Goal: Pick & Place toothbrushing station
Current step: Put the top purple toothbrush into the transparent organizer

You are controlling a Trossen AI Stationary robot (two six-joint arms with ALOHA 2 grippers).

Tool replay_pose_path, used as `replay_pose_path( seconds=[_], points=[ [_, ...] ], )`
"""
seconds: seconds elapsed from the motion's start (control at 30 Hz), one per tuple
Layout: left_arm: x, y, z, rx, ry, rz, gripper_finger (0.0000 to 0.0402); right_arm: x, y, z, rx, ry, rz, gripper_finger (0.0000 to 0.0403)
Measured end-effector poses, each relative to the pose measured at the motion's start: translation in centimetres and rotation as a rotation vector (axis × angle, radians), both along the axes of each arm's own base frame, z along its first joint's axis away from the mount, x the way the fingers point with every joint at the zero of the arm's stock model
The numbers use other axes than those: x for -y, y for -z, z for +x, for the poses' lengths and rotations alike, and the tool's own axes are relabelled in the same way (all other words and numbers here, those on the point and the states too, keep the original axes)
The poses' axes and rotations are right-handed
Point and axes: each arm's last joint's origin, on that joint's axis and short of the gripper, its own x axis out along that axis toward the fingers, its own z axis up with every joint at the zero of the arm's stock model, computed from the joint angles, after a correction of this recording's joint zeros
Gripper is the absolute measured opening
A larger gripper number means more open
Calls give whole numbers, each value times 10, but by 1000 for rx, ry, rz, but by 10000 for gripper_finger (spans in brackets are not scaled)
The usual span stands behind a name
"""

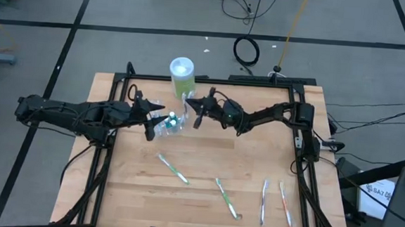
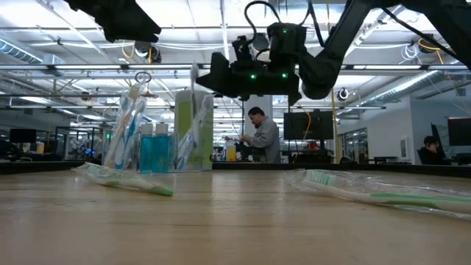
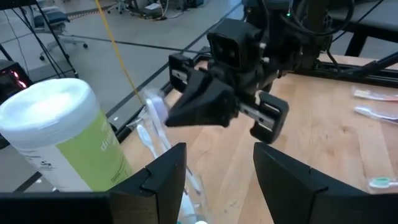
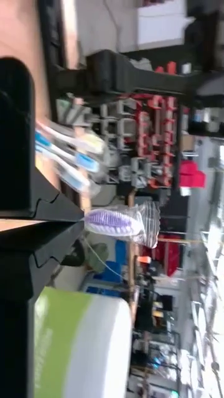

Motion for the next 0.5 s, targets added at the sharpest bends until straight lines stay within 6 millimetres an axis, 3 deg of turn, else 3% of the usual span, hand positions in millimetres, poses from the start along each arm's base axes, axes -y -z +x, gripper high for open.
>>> replay_pose_path(
  seconds=[0.27, 0.5],
  points=[
    [0, 0, 0, 0, 0, 0, 191, -2, 17, 2, -162, -5, 68, 0],
    [0, 0, 0, 0, 0, 0, 191, -4, 19, 3, -203, -10, 48, 0]
  ],
)
